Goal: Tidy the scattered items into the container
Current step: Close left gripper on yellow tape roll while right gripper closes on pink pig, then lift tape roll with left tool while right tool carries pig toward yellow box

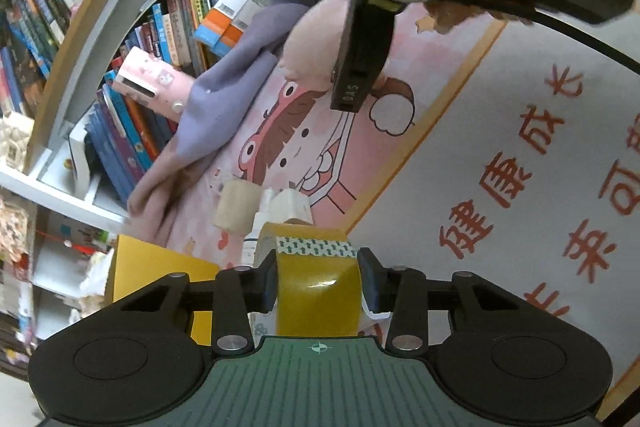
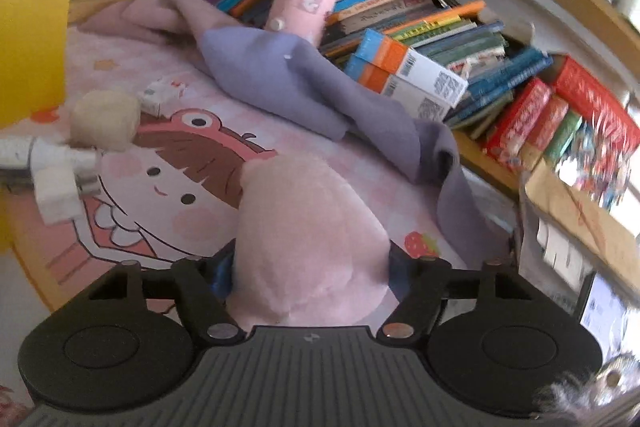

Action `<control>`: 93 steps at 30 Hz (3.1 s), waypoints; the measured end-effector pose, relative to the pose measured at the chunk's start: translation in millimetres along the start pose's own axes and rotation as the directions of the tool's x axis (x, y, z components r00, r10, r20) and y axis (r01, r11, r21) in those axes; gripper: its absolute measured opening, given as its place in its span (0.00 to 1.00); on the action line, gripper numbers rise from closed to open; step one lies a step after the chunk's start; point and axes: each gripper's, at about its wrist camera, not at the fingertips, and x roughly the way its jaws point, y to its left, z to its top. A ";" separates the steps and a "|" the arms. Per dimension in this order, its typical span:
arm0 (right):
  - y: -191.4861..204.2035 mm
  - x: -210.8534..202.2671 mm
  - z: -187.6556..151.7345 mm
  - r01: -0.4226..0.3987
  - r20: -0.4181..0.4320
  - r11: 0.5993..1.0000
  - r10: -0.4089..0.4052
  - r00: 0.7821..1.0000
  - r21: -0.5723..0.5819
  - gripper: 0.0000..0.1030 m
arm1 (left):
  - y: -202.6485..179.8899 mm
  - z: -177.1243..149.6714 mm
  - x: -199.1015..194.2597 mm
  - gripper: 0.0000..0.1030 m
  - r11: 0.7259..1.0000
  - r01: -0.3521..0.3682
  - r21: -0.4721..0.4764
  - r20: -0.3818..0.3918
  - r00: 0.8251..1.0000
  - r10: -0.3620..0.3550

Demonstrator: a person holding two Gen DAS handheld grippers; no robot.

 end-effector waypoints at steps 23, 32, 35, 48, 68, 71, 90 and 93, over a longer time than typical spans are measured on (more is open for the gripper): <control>-15.9 -102.2 -10.9 -0.169 -0.067 0.922 0.205 0.977 0.348 0.65 | 88.7 -40.2 -34.5 0.38 0.656 0.379 -0.652 0.220 0.923 -0.315; -8.0 -106.8 -28.2 -0.178 -0.119 0.912 0.236 0.964 0.369 0.65 | 85.8 -54.3 -22.6 0.37 0.578 0.374 -0.725 0.196 0.917 -0.347; -6.7 -108.6 -28.9 -0.184 -0.119 0.913 0.242 0.963 0.363 0.65 | 85.8 -53.0 -27.6 0.37 0.574 0.379 -0.726 0.211 0.917 -0.339; -3.5 -136.0 -27.4 -0.189 -0.083 0.917 0.231 0.969 0.351 0.65 | 83.4 -55.1 -60.2 0.37 0.590 0.415 -0.692 0.261 0.907 -0.331; 56.5 -225.6 -20.5 -0.022 -0.064 0.912 0.053 0.997 0.409 0.66 | 102.9 -137.5 -105.0 0.37 0.571 0.568 -0.593 0.420 0.823 -0.383; 75.8 -237.0 -20.0 -0.005 -0.071 0.904 0.039 0.997 0.429 0.66 | 106.8 -157.3 -113.4 0.37 0.570 0.582 -0.580 0.436 0.813 -0.386; 240.6 -298.2 -30.0 -0.038 -0.111 0.912 0.092 0.990 0.409 0.66 | 123.7 -300.9 -156.2 0.37 0.560 0.527 -0.639 0.366 0.849 -0.381; 257.0 -302.1 -26.2 -0.056 -0.114 0.917 0.109 0.987 0.394 0.66 | 126.6 -316.3 -160.5 0.37 0.560 0.506 -0.656 0.349 0.861 -0.369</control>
